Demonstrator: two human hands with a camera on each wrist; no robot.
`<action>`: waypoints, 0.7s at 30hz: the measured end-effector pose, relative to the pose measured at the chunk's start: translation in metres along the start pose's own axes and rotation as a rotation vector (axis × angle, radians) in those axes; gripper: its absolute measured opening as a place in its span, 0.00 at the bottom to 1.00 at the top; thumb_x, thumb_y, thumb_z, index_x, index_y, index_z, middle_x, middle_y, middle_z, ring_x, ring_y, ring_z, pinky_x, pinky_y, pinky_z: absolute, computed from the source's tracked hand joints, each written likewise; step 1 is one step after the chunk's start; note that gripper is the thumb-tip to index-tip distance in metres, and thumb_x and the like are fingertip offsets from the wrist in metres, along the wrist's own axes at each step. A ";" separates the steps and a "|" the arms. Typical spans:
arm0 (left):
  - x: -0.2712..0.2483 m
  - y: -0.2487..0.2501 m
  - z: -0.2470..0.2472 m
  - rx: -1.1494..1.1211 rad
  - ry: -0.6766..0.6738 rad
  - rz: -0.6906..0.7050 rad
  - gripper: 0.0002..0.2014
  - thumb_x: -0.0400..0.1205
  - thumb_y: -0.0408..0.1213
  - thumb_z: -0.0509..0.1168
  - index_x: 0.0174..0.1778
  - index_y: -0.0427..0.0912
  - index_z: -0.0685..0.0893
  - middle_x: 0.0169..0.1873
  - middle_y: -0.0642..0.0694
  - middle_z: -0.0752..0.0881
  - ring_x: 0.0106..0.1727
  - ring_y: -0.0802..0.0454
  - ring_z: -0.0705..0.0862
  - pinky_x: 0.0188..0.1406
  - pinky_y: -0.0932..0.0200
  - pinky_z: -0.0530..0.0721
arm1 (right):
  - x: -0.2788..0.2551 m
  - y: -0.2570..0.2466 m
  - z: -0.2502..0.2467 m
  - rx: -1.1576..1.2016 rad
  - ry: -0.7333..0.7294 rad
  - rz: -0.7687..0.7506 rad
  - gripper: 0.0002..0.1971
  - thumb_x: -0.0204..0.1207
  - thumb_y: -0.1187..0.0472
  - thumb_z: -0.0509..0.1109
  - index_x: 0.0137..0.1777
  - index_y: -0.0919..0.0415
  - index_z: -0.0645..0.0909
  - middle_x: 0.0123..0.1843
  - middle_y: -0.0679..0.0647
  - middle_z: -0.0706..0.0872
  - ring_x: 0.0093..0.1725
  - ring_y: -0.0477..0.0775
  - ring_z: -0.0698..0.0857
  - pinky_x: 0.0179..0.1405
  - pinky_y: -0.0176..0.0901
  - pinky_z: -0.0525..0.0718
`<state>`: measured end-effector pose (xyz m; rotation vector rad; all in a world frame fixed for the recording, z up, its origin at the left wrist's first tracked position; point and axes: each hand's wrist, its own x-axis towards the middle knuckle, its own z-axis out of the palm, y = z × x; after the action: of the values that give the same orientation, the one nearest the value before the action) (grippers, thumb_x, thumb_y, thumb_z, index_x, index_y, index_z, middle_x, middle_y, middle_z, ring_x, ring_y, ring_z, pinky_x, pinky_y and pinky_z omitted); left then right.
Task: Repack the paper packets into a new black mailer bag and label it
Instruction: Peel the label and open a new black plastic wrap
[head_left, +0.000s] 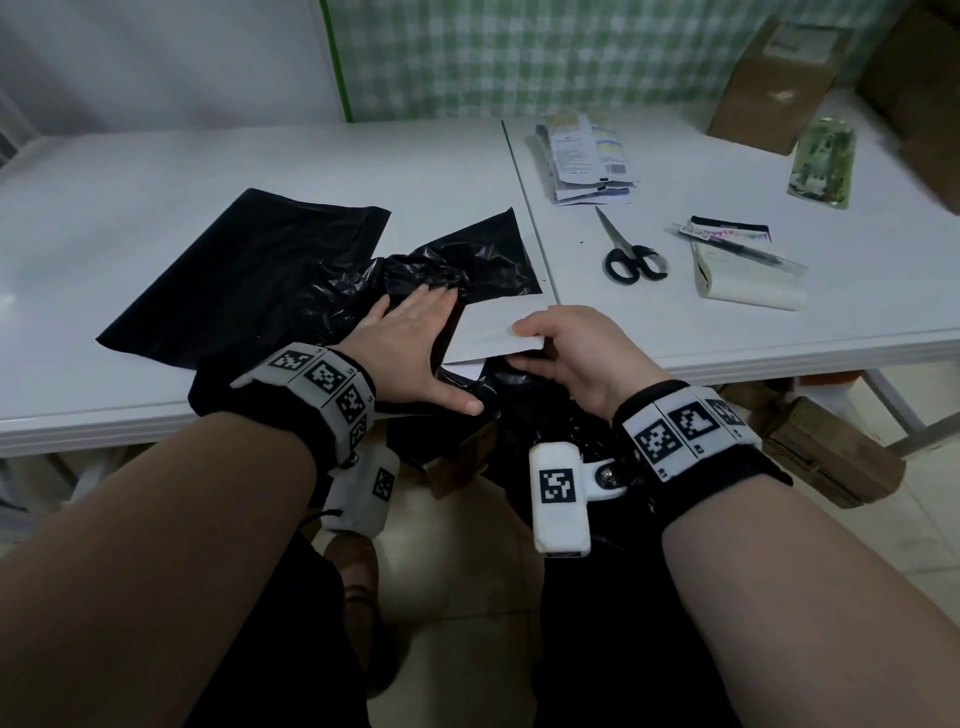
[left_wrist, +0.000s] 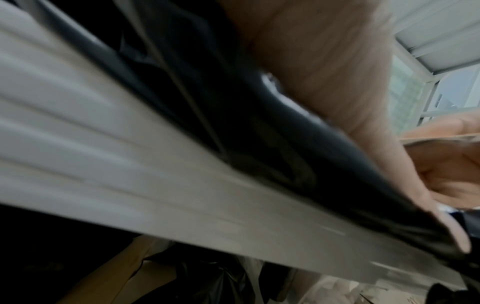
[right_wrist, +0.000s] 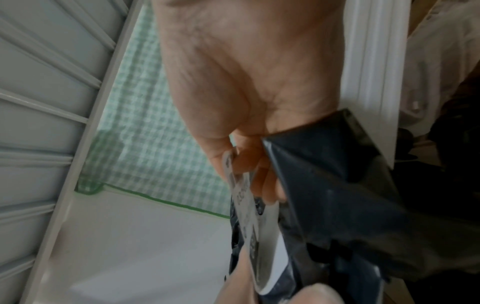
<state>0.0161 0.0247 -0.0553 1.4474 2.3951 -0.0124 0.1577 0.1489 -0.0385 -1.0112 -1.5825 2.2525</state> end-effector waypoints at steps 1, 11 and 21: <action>0.000 0.000 0.000 -0.002 0.001 -0.002 0.65 0.58 0.74 0.67 0.82 0.48 0.38 0.84 0.52 0.42 0.83 0.57 0.37 0.82 0.46 0.37 | -0.001 0.001 -0.002 0.031 -0.001 -0.002 0.07 0.76 0.71 0.64 0.51 0.67 0.82 0.53 0.58 0.87 0.52 0.54 0.86 0.44 0.37 0.88; -0.003 0.004 -0.004 -0.059 0.002 -0.055 0.56 0.68 0.75 0.54 0.83 0.45 0.40 0.83 0.50 0.42 0.84 0.53 0.40 0.83 0.45 0.37 | -0.005 0.002 -0.006 0.298 0.103 0.042 0.06 0.79 0.63 0.63 0.46 0.64 0.81 0.46 0.58 0.89 0.46 0.55 0.88 0.53 0.42 0.87; -0.013 -0.004 -0.020 -0.469 0.306 -0.091 0.17 0.84 0.47 0.57 0.66 0.47 0.83 0.64 0.43 0.80 0.70 0.50 0.73 0.69 0.63 0.64 | -0.003 -0.002 0.002 0.244 0.109 0.026 0.17 0.83 0.46 0.57 0.47 0.59 0.78 0.47 0.55 0.87 0.48 0.52 0.88 0.54 0.43 0.84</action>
<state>0.0122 0.0151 -0.0334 1.1827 2.4627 0.7462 0.1581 0.1465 -0.0351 -1.0710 -1.2219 2.2946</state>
